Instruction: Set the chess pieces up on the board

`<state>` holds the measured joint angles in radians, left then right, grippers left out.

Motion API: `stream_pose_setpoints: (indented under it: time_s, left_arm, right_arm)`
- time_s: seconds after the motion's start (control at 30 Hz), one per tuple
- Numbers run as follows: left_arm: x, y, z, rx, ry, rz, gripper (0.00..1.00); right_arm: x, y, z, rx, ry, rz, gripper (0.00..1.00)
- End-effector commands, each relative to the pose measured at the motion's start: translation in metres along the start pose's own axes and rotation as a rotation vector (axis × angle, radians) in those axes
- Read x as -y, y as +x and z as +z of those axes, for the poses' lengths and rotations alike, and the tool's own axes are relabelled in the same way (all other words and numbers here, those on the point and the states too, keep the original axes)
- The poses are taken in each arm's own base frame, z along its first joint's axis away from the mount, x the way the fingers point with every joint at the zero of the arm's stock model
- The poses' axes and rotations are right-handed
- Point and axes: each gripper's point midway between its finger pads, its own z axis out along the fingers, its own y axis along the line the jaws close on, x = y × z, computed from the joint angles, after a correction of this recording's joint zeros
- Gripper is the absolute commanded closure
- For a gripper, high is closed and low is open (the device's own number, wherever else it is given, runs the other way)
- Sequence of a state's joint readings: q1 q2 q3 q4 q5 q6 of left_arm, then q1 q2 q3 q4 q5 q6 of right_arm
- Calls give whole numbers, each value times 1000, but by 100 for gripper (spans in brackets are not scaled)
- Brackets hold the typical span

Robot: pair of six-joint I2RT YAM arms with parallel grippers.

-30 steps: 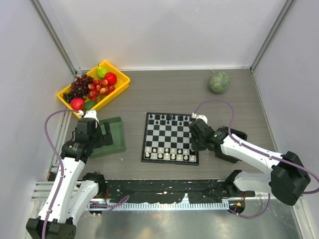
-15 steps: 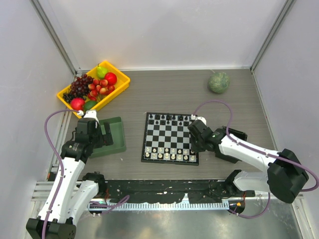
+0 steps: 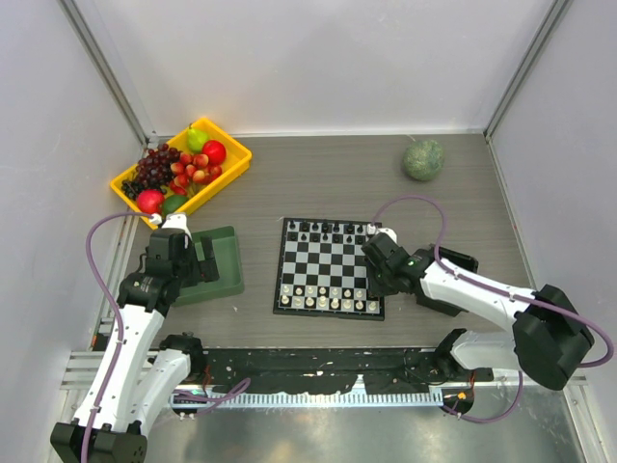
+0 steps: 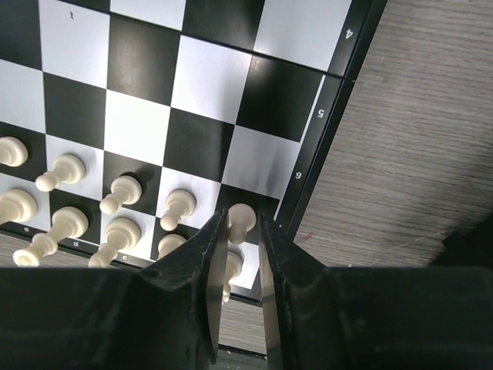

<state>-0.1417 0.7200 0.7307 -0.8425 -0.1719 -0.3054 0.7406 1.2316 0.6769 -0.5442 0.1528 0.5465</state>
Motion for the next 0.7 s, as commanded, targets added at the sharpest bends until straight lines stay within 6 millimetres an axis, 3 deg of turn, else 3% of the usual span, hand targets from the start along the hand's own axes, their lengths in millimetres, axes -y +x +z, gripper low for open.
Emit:
stream_pose_setpoints:
  time_s: [0.0,0.43,0.67]
  left_arm:
    - [2,-17,-8,49,11,-7,1]
    - [2,-17,-8,49,8,-7,1]
    - [2,-16,-7,42,8,-5,1]
  right_arm:
    - [-8,-10,-6,16,-20,-18,68]
    - [-2,-62,-48,209,29,-8,51]
    - [21,-86,-68,322,149,70,18]
